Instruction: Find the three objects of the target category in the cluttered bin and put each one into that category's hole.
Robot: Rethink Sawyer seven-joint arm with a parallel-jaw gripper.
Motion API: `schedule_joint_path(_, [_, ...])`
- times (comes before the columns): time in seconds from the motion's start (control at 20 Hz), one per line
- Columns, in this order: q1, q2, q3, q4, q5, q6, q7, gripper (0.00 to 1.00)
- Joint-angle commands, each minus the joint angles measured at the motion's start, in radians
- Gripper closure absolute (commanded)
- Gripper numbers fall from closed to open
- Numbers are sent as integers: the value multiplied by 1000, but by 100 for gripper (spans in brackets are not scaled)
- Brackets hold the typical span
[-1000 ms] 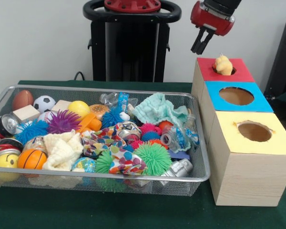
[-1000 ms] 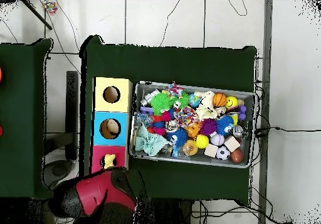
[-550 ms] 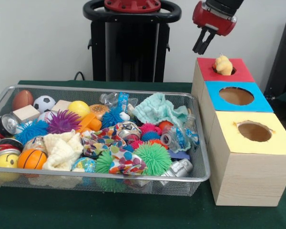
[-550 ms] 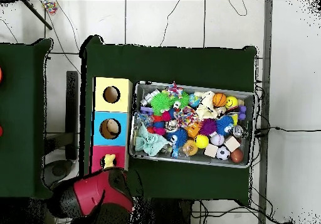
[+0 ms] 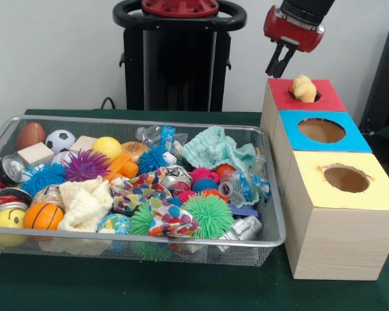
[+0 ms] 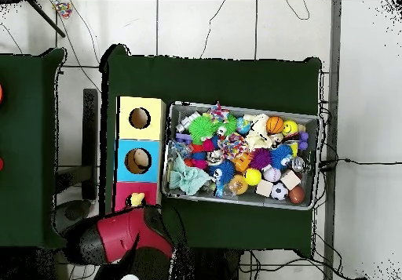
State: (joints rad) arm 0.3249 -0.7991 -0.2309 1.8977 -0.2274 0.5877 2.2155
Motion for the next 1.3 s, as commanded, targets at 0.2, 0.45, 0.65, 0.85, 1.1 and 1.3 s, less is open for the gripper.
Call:
schedule_joint_path(0.2, [-51, 16, 143, -24, 53, -86, 69, 100])
schedule_joint_path(0.45, [-52, 15, 165, -25, 58, -91, 76, 100])
schedule_joint_path(0.65, [-45, 16, 175, -29, 64, -91, 90, 100])
schedule_joint_path(0.85, [-33, 23, 173, -37, 65, -92, 105, 100])
schedule_joint_path(1.1, [-28, 29, 174, -40, 61, -96, 107, 100])
schedule_joint_path(1.3, [-38, 30, 178, -34, 57, -109, 99, 100])
